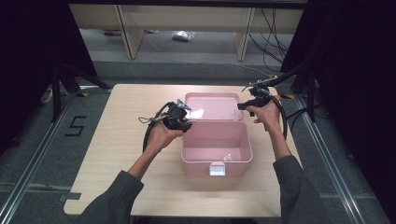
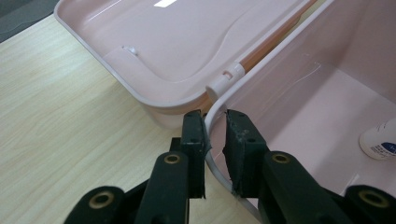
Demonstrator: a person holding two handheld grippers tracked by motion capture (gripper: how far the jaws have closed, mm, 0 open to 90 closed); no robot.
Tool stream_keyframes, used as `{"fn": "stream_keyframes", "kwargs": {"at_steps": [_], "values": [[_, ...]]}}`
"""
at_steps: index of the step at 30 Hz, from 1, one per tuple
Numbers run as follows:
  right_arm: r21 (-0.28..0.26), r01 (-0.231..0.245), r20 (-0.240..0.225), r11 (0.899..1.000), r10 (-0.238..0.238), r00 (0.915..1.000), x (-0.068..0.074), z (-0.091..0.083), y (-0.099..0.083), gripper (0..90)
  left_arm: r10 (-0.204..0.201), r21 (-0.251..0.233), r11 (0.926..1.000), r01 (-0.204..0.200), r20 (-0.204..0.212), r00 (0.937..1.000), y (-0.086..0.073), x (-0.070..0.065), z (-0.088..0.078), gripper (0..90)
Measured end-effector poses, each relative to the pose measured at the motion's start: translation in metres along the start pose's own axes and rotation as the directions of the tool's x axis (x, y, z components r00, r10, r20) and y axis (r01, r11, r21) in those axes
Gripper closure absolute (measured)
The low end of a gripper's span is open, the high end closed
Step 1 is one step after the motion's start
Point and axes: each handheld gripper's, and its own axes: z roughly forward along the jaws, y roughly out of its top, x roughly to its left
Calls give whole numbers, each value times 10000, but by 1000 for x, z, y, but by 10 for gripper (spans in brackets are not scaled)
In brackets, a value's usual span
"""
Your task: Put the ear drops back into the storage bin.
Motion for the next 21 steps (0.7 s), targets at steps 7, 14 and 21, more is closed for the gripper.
{"fn": "stream_keyframes", "kwargs": {"at_steps": [7, 14, 21], "values": [[15, 3, 46, 10000, -3, 10000, 3, 5, 2, 461, 15, -20, 10000, -15, 46, 10000, 0, 1, 0, 774], [20, -335, 69, 9994, 335, 9994, 2, 8, 3, 465, -40, -39, 10000, 40, 73, 10000, 0, 1, 0, 774], [-86, -254, 209, 9996, 255, 9995, -1, 18, 12, 476, -155, -173, 9997, 156, 36, 9999, -1, 0, 1, 774]]}}
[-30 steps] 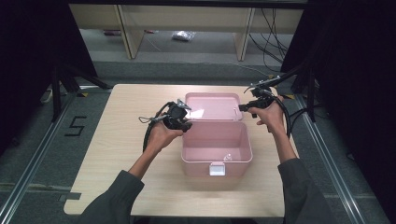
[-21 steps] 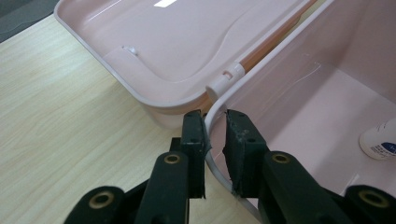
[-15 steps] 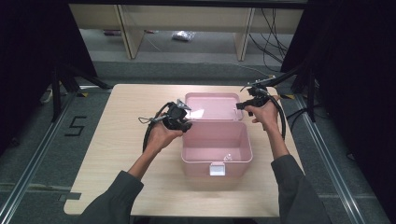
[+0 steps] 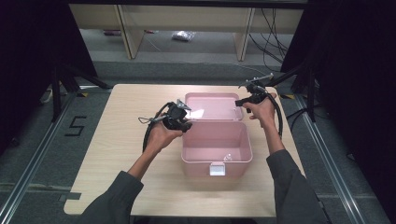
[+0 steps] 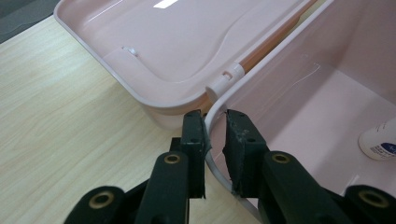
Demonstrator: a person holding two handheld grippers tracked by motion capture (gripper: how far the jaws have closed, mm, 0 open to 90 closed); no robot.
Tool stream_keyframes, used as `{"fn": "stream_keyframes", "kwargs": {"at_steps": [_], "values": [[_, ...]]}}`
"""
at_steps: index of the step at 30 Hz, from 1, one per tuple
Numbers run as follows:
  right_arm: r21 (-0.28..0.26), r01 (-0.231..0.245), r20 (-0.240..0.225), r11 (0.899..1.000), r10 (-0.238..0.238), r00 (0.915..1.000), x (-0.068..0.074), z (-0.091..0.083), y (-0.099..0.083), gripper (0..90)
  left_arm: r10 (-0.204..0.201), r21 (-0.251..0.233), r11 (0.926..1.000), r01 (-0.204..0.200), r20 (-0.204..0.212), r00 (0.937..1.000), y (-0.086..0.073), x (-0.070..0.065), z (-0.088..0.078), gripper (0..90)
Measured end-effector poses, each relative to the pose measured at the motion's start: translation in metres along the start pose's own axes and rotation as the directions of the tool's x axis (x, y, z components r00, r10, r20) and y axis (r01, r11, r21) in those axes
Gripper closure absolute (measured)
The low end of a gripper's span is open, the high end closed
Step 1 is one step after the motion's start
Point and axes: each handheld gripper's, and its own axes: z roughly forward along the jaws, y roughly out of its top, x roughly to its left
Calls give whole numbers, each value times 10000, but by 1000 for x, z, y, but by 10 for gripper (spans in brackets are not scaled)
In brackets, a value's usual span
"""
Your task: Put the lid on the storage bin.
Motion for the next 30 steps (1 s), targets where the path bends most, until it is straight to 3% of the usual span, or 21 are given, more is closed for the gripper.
{"fn": "stream_keyframes", "kwargs": {"at_steps": [2, 4, 7, 10, 12, 13, 15, 16, 18, 21, 22, 27, 28, 30], "values": [[245, 229, 63, 9994, -231, 9997, 0, 2, 2, 476, 61, 21, 10000, -61, -33, 10000, 0, -1, 0, 774], [299, -247, 87, 9992, 244, 9997, 5, 6, 3, 487, 81, 10, 10000, -81, -40, 10000, 0, -1, 0, 774], [216, 188, 248, 9996, -194, 9995, 2, 10, 4, 502, 116, 2, 9999, -116, -68, 9999, 0, -1, 0, 774], [303, -223, 174, 9993, 218, 9996, 3, 13, 4, 527, 115, 5, 9999, -115, -3, 9999, 0, 0, 0, 774], [237, -76, 277, 9997, 69, 9996, 0, 16, 5, 550, 146, -7, 9999, -146, 9, 9999, 0, 0, 0, 775], [305, -326, 291, 9990, 317, 9991, 2, 17, 4, 554, 165, -18, 9999, -165, 17, 9999, 0, 1, -1, 775], [215, 52, 359, 9998, -60, 9993, -3, 20, 5, 581, 175, -37, 9998, -175, -2, 9998, -1, 0, -1, 775], [294, -179, 262, 9994, 171, 9995, -2, 20, 5, 587, 196, -44, 9998, -196, -8, 9998, -1, 0, -1, 775], [188, 66, 350, 9998, -73, 9994, -6, 23, 5, 609, 192, -61, 9998, -192, 40, 9998, -1, 1, 0, 775], [306, -475, 351, 9984, 464, 9983, -3, 24, 5, 626, 174, -87, 9998, -173, 101, 9998, -1, 2, 0, 775], [294, -119, 419, 9995, 107, 9991, -6, 25, 6, 638, 168, -99, 9998, -167, 101, 9998, -1, 2, 0, 775], [328, -143, 348, 9994, 132, 9993, -4, 31, 7, 669, 184, -121, 9998, -183, 97, 9998, -1, 2, 0, 775], [544, -534, 377, 9971, 514, 9980, 0, 31, 7, 679, 191, -126, 9997, -190, 65, 9998, -1, 2, 0, 775], [436, -425, 399, 9981, 408, 9984, 0, 32, 6, 716, 147, -154, 9998, -147, -30, 9999, -1, 1, 1, 773]]}}
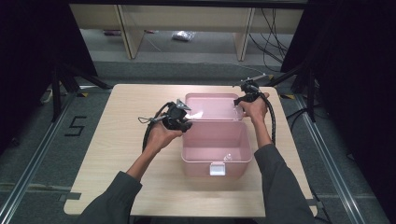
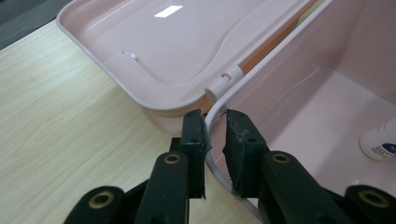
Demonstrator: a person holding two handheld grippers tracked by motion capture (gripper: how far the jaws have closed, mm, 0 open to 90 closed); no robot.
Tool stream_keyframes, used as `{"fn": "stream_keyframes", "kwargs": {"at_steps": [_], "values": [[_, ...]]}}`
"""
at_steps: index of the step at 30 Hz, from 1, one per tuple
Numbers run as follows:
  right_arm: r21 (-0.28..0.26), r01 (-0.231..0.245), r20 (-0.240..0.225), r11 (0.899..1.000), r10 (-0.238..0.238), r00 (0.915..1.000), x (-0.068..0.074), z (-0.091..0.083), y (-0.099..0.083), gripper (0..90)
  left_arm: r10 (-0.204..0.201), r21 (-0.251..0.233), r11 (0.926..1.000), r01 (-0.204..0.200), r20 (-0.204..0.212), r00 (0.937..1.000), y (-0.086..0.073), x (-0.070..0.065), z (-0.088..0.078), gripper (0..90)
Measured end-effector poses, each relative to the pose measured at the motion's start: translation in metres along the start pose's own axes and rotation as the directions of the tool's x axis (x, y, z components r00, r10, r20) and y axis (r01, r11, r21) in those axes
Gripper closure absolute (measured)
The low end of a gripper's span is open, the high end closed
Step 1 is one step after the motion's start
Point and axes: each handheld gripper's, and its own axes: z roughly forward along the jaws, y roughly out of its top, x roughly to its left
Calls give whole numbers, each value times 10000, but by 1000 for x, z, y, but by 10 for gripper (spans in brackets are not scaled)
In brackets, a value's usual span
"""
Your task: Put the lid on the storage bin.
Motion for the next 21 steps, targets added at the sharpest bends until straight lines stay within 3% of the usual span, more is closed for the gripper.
{"fn": "stream_keyframes", "kwargs": {"at_steps": [2, 3, 5, 6, 8, 11, 14, 15, 17, 19, 21], "values": [[64, -163, 124, 9998, 162, 9998, 2, -1, 1, 767, 33, 18, 10000, -33, 12, 10000, 0, 0, 0, 772], [-28, 168, 215, 9999, -167, 9996, -1, -2, 1, 771, 44, 27, 10000, -44, 25, 10000, 0, 0, 0, 772], [-60, -389, 146, 9992, 390, 9991, 4, -5, 0, 781, 217, 153, 9996, -218, 38, 9998, 0, 0, -1, 773], [-221, -54, 253, 9997, 60, 9997, 2, -7, 1, 785, 200, 142, 9997, -201, 38, 9998, 0, 0, -1, 773], [-237, -178, 549, 9996, 190, 9983, 7, -9, 2, 795, 56, 14, 10000, -56, 2, 10000, 0, -1, 0, 773], [-509, 175, 533, 9986, -148, 9985, 7, -14, 4, 802, 180, 86, 9998, -179, -39, 9998, 0, -1, -1, 773], [-636, 398, 692, 9972, -353, 9970, 7, -18, 4, 808, 52, -88, 9999, -53, -82, 10000, -1, -3, 0, 771], [-637, 246, 619, 9977, -207, 9979, 8, -21, 5, 810, 53, -90, 9999, -54, -83, 10000, 0, -3, 0, 771], [-828, 458, 709, 9955, -400, 9967, 6, -24, 6, 815, -101, -120, 9999, 99, -121, 9999, 0, -5, 1, 772], [-894, 144, 616, 9959, -89, 9981, 8, -28, 7, 818, 6, -144, 9999, -8, -161, 9999, 0, -4, 1, 772], [-976, 286, 722, 9948, -216, 9972, 8, -32, 8, 822, 9, -166, 9999, -12, -157, 9999, 1, -4, 2, 772]]}}
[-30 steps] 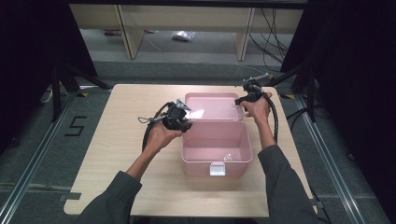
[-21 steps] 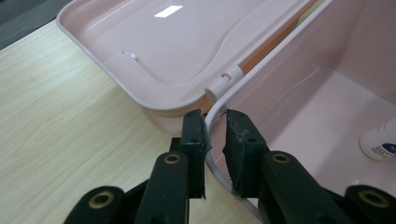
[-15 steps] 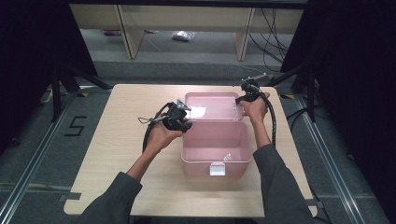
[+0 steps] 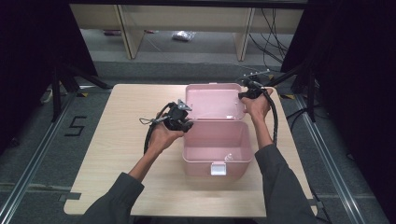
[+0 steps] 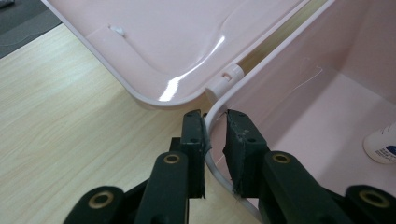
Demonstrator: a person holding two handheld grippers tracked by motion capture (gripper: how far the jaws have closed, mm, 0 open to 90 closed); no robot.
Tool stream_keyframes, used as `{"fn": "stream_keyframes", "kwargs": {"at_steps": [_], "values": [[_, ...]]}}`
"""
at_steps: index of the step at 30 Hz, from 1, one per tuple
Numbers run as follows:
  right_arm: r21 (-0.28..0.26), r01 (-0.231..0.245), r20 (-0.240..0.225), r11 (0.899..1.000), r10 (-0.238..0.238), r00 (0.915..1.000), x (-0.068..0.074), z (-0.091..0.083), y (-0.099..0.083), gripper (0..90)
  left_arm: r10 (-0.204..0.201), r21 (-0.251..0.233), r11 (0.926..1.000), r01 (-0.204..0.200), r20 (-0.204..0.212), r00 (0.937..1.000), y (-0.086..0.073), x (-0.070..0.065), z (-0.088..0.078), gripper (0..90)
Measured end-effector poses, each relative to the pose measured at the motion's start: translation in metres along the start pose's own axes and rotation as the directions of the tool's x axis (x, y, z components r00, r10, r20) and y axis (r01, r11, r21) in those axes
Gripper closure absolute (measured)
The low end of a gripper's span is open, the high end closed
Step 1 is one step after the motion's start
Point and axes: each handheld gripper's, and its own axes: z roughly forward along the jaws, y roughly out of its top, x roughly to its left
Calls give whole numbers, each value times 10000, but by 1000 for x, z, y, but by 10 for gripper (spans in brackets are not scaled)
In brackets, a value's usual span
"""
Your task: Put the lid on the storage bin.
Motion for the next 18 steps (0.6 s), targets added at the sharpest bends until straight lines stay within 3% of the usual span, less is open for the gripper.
{"fn": "stream_keyframes", "kwargs": {"at_steps": [8, 9, 11, 12, 17, 18], "values": [[-595, -156, 95, 9981, 162, 9998, 2, -20, 3, 833, -5, -134, 9999, 4, -79, 10000, 1, 0, 3, 768], [-634, 56, 89, 9980, -50, 9999, 0, -22, 4, 836, 7, -150, 9999, -8, -65, 10000, 1, 0, 3, 768], [-886, -78, -2, 9960, 79, 10000, 0, -29, 5, 840, 0, -168, 9999, -2, -91, 10000, 1, -1, 4, 768], [-980, 137, 71, 9951, -130, 9999, -1, -31, 6, 842, -8, -166, 9999, 7, -91, 10000, 1, -1, 4, 768], [-1158, 199, 11, 9931, -199, 9998, -1, -43, 6, 846, -155, -182, 9997, 153, -130, 9998, 1, -2, 5, 766], [-1215, 361, 34, 9919, -359, 9993, -1, -45, 6, 846, -5, -183, 9998, 2, -138, 9999, 2, -1, 5, 766]]}}
